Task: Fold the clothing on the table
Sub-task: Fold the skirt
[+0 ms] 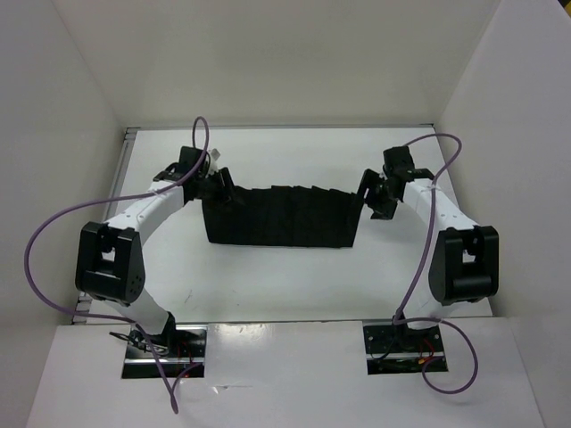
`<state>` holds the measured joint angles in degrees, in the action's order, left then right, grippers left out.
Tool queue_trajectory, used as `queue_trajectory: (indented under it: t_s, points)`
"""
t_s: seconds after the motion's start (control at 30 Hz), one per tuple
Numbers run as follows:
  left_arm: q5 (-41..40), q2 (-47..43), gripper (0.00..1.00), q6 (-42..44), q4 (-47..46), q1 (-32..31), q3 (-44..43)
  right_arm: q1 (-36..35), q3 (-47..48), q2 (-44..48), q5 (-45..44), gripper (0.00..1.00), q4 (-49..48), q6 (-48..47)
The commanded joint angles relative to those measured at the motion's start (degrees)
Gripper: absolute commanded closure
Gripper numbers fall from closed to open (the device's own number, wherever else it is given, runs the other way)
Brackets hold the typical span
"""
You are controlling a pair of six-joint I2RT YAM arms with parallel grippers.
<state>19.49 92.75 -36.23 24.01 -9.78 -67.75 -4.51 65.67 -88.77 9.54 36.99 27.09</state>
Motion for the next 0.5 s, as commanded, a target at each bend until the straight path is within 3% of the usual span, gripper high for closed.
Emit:
queue_trajectory:
  t_s: [0.0,0.2,0.33,0.37,0.47]
  points:
    - [-1.3,-3.4,0.41,3.2,-1.8,-1.0,1.5,-0.3,-0.5,-1.4,2.1,0.24,-0.3,-1.9]
    - [-2.2,-3.4,0.41,3.7,-2.3,-1.6,3.5,-0.3,-1.1,-9.3,7.8,0.24,-2.9,-1.9]
    - [-14.4,-1.5,0.39,2.1,1.1,-1.6,4.2,-0.3,-1.1,-10.0,9.8,0.24,-3.4,-1.2]
    - [-18.0,-1.5,0.33,2.1,1.1,-1.6,4.2,-0.3,-1.1,-10.0,9.8,0.24,-3.4,-1.2]
    - [-20.1,-1.0,0.29,0.5,1.8,-1.6,4.7,-0.3,-1.1,-10.0,9.8,0.24,-3.4,-1.2]
